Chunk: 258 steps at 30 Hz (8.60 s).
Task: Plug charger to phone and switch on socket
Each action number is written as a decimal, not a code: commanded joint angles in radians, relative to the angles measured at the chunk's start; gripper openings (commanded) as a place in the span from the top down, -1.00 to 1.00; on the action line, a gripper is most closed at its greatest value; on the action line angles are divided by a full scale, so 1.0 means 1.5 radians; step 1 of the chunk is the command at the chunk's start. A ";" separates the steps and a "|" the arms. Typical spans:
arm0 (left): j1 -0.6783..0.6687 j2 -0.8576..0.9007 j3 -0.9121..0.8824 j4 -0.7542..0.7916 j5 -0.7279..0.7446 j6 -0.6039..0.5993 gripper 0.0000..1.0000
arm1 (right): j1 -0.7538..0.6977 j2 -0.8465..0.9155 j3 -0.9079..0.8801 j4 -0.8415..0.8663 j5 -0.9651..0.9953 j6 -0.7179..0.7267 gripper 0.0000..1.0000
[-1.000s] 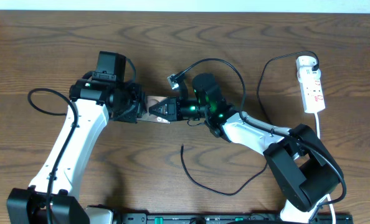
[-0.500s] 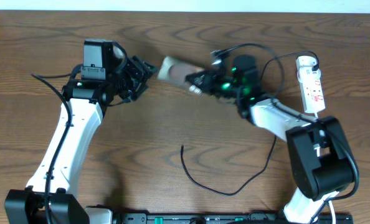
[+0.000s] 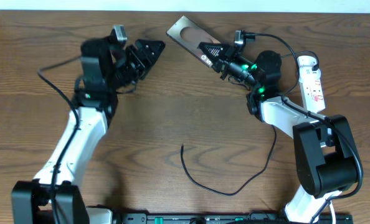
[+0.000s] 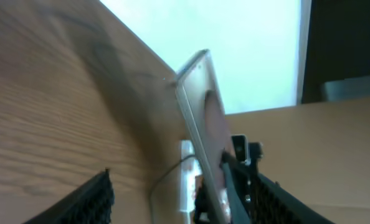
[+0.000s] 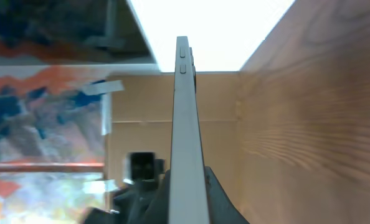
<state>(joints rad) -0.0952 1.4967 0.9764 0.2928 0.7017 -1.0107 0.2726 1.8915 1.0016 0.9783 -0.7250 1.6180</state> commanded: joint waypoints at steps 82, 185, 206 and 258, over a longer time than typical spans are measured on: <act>0.069 -0.002 -0.227 0.467 -0.011 -0.285 -0.62 | 0.190 -0.005 0.008 -0.072 0.009 -0.026 0.98; 0.508 -0.001 -0.227 0.460 0.457 -0.305 0.86 | 0.294 0.001 0.294 -1.306 0.420 -0.754 -0.98; 0.508 -0.001 -0.227 0.460 0.458 -0.305 0.85 | 0.410 0.006 0.150 -1.228 0.448 -0.563 -0.19; 0.508 -0.001 -0.227 0.460 0.458 -0.282 0.86 | 0.440 0.078 0.240 -1.228 0.464 -0.613 -0.27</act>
<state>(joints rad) 0.6621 1.5108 0.6193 0.9726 1.3636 -1.4391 0.9325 2.0056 1.3464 -0.8635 -0.0265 0.7143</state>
